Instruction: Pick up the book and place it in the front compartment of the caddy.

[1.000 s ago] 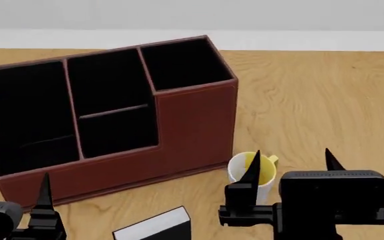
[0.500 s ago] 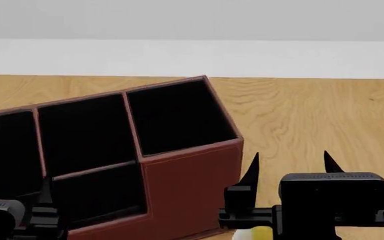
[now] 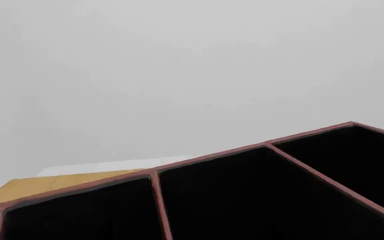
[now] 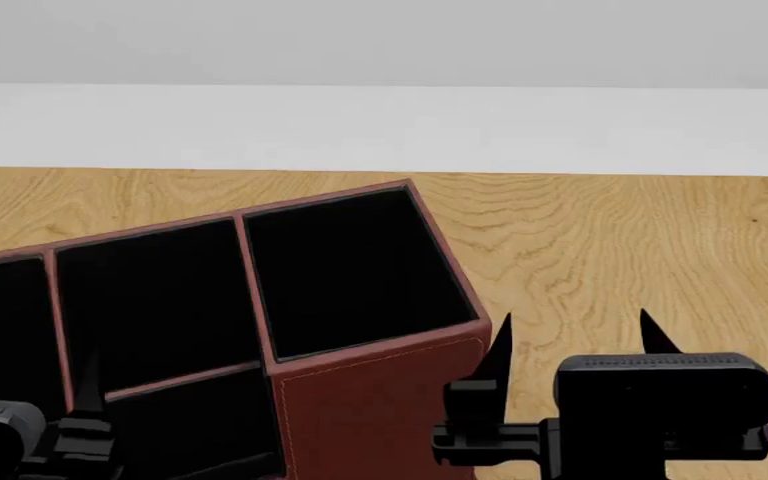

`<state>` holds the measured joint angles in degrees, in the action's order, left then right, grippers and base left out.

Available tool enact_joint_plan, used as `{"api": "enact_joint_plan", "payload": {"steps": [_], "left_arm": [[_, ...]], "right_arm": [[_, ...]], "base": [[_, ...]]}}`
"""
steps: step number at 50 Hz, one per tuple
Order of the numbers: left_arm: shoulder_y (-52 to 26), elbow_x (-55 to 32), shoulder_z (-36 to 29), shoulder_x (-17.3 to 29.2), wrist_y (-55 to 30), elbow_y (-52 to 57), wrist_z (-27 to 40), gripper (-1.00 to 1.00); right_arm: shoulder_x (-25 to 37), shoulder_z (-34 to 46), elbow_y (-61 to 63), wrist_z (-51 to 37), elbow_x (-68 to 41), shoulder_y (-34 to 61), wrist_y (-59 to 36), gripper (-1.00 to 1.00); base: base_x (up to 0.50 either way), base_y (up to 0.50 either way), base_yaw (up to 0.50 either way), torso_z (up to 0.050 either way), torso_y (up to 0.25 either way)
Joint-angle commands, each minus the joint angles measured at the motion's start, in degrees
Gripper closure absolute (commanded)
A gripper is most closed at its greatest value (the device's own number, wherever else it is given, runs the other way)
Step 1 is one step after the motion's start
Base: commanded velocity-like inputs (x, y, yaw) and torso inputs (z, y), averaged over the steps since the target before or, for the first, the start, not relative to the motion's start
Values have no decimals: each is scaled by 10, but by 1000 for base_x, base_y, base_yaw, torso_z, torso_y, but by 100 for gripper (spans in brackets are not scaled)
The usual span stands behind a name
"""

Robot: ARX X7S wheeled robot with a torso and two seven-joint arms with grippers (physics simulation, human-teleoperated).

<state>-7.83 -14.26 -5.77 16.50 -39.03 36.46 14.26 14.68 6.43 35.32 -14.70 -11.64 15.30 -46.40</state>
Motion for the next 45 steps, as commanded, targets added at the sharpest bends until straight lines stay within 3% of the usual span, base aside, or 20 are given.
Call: {"api": "enact_joint_plan", "payload": {"steps": [1,10,11,16,19,22,29,45], "left_arm": [[-32,-21,-4,44,-100,68,-44,-100],[-87,-131,30,83,-270,168,-102,-100],[-106,-189,62,74,-333,184,-128,-100],[-159,-299,160,40,-479,230,-143,-100],[-177,-460,217,60,-509,206,-64,-100],[-190,-605,225,97,-507,173,38,-100],[-235,-881,154,181,-453,100,229,-100],[-308,-1052,-32,250,-393,67,346,-100]], "right_arm": [[-7,-15,-2,10,7,1,-3,-100],[-5,-14,1,6,6,4,-11,-100],[-4,-14,2,6,5,5,-12,-100],[-4,-10,2,3,5,10,-15,-100],[-4,-6,0,2,6,12,-17,-100],[-4,-4,2,1,6,16,-22,-100],[-3,2,2,-2,6,21,-27,-100],[6,20,12,-11,14,32,-44,-100]], "base": [[0,0,0,0,0],[0,0,0,0,0],[0,0,0,0,0],[0,0,0,0,0],[0,0,0,0,0],[0,0,0,0,0],[0,0,0,0,0],[0,0,0,0,0]]}}
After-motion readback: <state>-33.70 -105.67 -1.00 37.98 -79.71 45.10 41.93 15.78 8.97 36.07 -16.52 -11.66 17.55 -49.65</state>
